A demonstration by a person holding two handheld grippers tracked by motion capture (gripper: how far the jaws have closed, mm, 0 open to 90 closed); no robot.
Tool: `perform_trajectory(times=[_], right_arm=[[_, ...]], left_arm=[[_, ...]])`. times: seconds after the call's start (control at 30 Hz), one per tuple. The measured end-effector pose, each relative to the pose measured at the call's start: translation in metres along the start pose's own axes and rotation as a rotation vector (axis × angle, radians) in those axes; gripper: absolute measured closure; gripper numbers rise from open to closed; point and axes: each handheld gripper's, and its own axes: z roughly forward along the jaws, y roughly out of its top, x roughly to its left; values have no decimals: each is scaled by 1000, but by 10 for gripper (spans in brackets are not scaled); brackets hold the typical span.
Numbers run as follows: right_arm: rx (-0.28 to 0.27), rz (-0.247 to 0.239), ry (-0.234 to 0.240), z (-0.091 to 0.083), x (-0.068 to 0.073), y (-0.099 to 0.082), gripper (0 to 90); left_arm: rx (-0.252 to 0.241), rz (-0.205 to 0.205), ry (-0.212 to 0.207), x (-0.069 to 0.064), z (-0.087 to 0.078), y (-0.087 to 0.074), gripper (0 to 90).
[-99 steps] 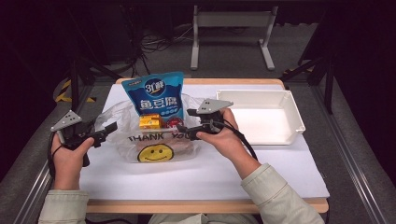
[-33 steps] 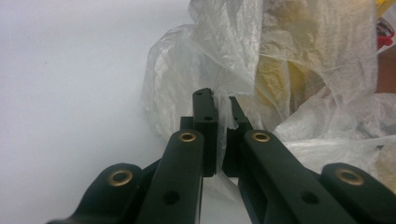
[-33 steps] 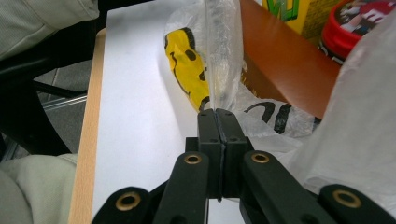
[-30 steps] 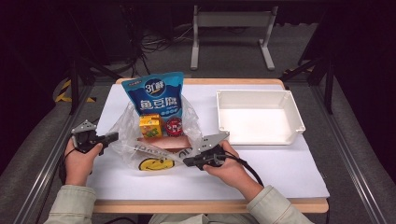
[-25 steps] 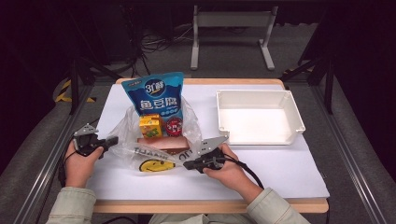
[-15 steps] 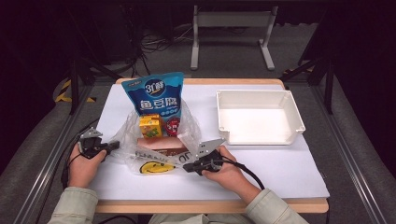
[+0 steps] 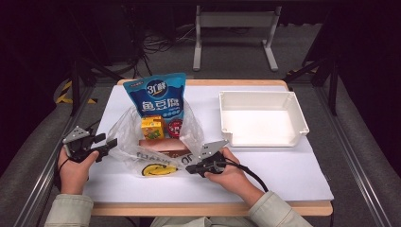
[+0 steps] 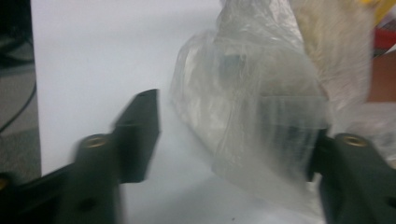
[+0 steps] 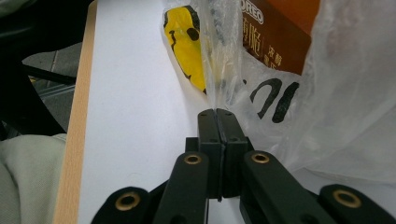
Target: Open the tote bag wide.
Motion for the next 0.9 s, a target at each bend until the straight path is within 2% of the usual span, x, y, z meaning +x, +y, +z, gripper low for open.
perform_trajectory(times=[0.03,0.2,0.23,0.33,0.37,0.47,0.5,0.53,0.57,0.6,0.63,0.7,0.8,0.9], right_arm=[[-1,-1,0,0,0,0,899],[-5,0,4,2,0,1,899],[-6,-1,4,2,0,1,898],[-7,0,4,3,0,1,898],[-7,0,4,3,0,1,897],[-8,-2,3,3,0,1,897],[-10,-3,4,3,0,1,896],[-10,-2,5,3,0,1,895],[-10,-2,5,3,0,1,895],[-11,-1,3,4,0,1,895],[-11,-1,3,4,0,1,895],[-12,-4,3,4,0,1,895],[-12,-4,3,4,1,1,895],[-11,-4,3,4,1,1,895]], left_arm=[[-12,9,7,-3,-4,4,228],[-97,60,9,-20,-25,23,195],[-109,60,8,-25,-28,26,196],[-121,85,17,-36,-31,33,183],[-121,85,17,-36,-31,33,182],[-140,127,22,-48,-35,40,181],[-162,158,11,-57,-37,44,181],[-168,171,-4,-62,-38,46,180],[-168,171,-4,-62,-38,46,180],[-194,194,-37,-71,-39,50,182],[-194,194,-37,-71,-39,50,190],[-211,208,-67,-79,-40,53,197],[-205,257,-114,-92,-35,56,220],[-172,256,-117,-93,-25,54,232]])
